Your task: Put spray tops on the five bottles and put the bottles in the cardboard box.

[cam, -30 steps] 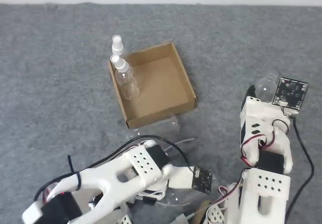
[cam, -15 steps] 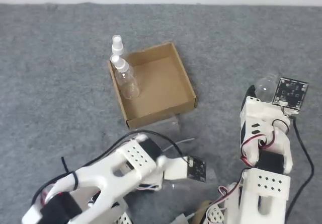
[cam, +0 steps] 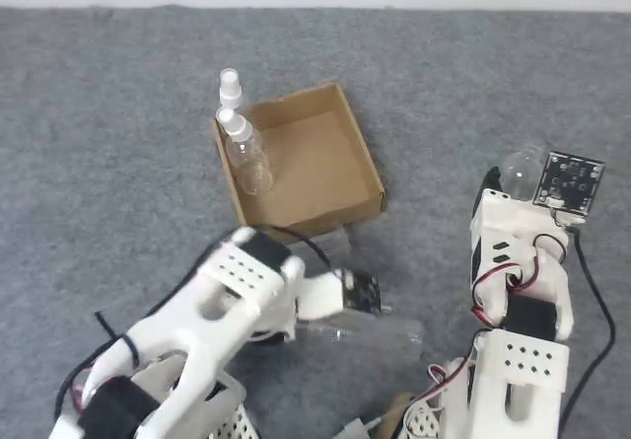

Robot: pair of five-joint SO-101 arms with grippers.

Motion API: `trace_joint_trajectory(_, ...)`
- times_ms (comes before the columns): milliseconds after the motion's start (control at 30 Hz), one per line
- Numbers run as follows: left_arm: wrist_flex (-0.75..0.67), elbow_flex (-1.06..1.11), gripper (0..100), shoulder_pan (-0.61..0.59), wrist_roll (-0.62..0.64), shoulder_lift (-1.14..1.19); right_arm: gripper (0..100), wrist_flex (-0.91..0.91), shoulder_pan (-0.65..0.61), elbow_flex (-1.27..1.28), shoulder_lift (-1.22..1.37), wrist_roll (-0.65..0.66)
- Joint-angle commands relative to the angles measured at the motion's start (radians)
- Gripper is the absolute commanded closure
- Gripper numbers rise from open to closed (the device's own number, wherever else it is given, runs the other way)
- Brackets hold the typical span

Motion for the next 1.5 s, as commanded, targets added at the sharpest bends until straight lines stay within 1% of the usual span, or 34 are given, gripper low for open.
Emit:
trace_joint_trajectory(0, 0.083, -0.147, 99, -0.086, -0.014, -0.009, 89.3, -0.024, -0.010, -0.015, -0.021, -0.002)
trace_joint_trajectory(133, 0.133, -0.229, 99, -0.180, -0.081, -0.009, 89.3, -0.024, -0.010, -0.015, -0.021, -0.002)
trace_joint_trajectory(333, 0.133, -0.300, 99, -0.328, -0.087, -0.009, 89.3, -0.024, -0.010, -0.015, -0.021, -0.002)
trace_joint_trajectory(500, 0.129, -0.315, 99, -0.408, -0.086, -0.011, 89.3, -0.024, -0.010, -0.015, -0.021, -0.002)
trace_joint_trajectory(633, 0.087, -0.303, 99, -0.473, -0.084, -0.008, 89.3, -0.024, -0.010, -0.015, -0.021, -0.002)
trace_joint_trajectory(733, 0.063, -0.277, 99, -0.502, -0.083, -0.003, 89.3, -0.024, -0.010, -0.015, -0.021, -0.002)
trace_joint_trajectory(800, 0.063, -0.246, 96, -0.503, -0.081, -0.006, 89.3, -0.024, -0.010, -0.015, -0.021, -0.002)
trace_joint_trajectory(867, 0.063, -0.226, 91, -0.505, -0.040, -0.011, 89.3, -0.024, -0.010, -0.015, -0.021, -0.002)
trace_joint_trajectory(967, 0.058, -0.223, 85, -0.505, 0.092, -0.011, 89.3, -0.024, -0.010, -0.015, -0.021, -0.002)
trace_joint_trajectory(1067, 0.025, -0.208, 81, -0.505, 0.155, -0.008, 89.3, -0.024, -0.010, -0.015, -0.021, -0.002)
trace_joint_trajectory(1300, -0.189, -0.047, 81, -0.505, 0.328, -0.009, 89.3, -0.024, -0.010, -0.015, -0.021, -0.002)
trace_joint_trajectory(1467, -0.288, 0.059, 81, -0.512, 0.381, -0.011, 89.3, -0.024, -0.010, -0.015, -0.021, -0.002)
